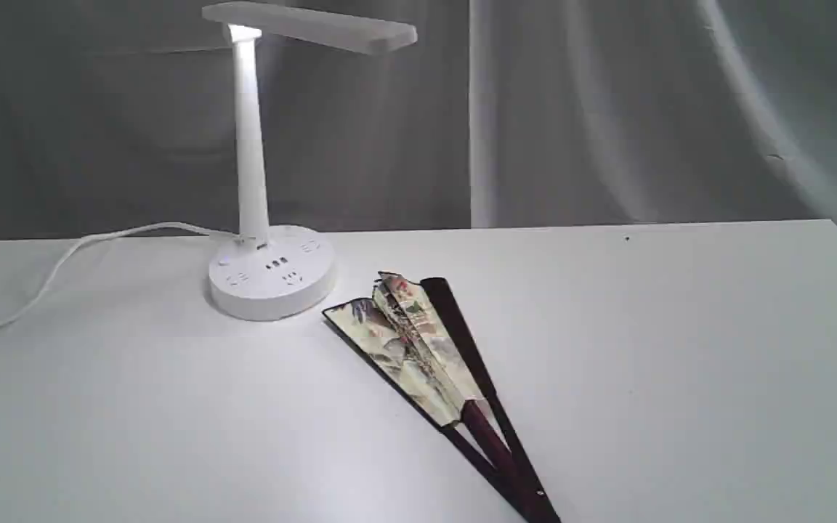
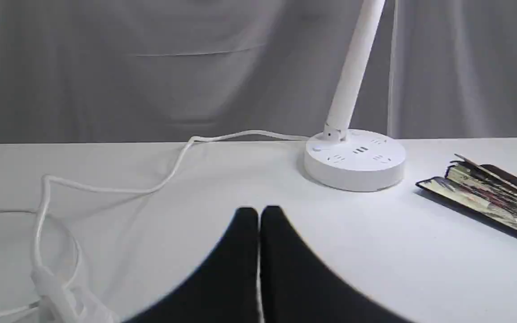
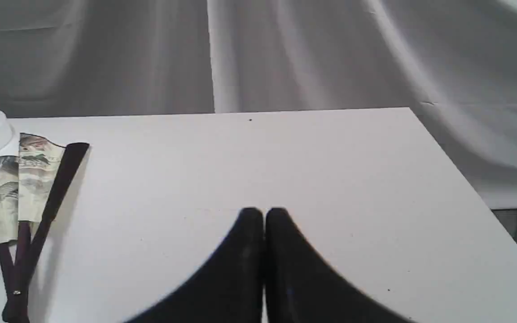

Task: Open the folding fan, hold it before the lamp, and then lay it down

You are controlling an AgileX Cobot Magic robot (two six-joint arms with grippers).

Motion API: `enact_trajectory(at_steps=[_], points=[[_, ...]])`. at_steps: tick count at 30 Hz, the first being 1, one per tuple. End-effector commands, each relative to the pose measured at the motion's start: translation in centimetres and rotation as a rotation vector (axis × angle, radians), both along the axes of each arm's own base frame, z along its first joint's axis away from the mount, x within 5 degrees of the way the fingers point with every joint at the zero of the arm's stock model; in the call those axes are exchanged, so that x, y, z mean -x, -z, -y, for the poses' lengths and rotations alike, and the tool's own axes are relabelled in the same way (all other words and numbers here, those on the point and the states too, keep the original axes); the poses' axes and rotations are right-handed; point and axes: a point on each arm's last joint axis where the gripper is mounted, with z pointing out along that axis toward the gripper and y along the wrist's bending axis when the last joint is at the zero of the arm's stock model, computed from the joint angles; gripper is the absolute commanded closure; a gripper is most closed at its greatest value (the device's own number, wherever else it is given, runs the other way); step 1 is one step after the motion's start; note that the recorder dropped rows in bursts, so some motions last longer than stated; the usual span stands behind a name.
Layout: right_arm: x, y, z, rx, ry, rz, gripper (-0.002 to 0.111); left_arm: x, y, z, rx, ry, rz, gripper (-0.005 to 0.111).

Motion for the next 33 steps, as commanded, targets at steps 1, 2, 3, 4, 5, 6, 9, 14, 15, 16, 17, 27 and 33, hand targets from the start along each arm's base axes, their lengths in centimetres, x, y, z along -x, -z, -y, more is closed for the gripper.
enact_trajectory(at_steps=[1,2,3,4,5,6,9,14,15,16,17,27,33], points=[[0.0,-0.1,0.0,-0.007,-0.004,0.021,0.108,0.0,0.1,0.0,0.016,-0.001,0.006,0.107],[0.0,-0.2,0.0,-0.009,-0.004,0.029,0.108,0.0,0.1,0.0,0.017,-0.001,0.006,0.107],[0.0,-0.3,0.0,-0.009,-0.005,0.038,0.108,0.0,0.0,0.0,0.018,-0.001,0.010,0.107],[0.0,-0.4,0.0,-0.009,-0.005,0.050,0.108,0.0,0.0,0.0,0.029,-0.002,0.013,0.107],[0.0,-0.5,-0.1,-0.009,-0.006,0.060,0.108,0.0,-0.1,0.0,0.056,-0.005,0.025,0.107],[-0.1,-0.5,-0.1,-0.009,-0.006,0.069,0.108,0.0,-0.2,0.0,0.088,-0.008,0.035,0.107],[-0.1,-0.8,-0.1,-0.009,-0.007,0.099,0.108,0.0,-0.5,0.0,0.175,-0.013,0.065,0.107],[-0.1,-0.9,-0.1,-0.009,-0.008,0.113,0.108,0.0,-0.5,0.0,0.273,-0.020,0.062,0.107],[-0.1,-1.1,-0.1,-0.009,-0.008,0.126,0.108,0.0,-0.3,0.0,0.273,-0.022,0.042,0.107],[-0.1,-1.2,-0.1,-0.009,-0.009,0.141,0.108,0.0,-0.6,0.0,0.273,-0.021,0.040,0.107],[-0.1,-1.3,-0.1,-0.007,-0.009,0.153,0.108,0.1,-1.0,0.0,0.273,-0.020,0.044,0.107],[0.0,-2.0,-0.1,-0.061,-0.010,0.161,0.108,1.5,-6.2,0.1,0.275,-0.006,0.100,0.107],[0.7,-5.0,-0.1,-0.059,-0.011,0.199,0.108,2.9,-9.2,0.1,0.281,0.004,0.122,0.107]])
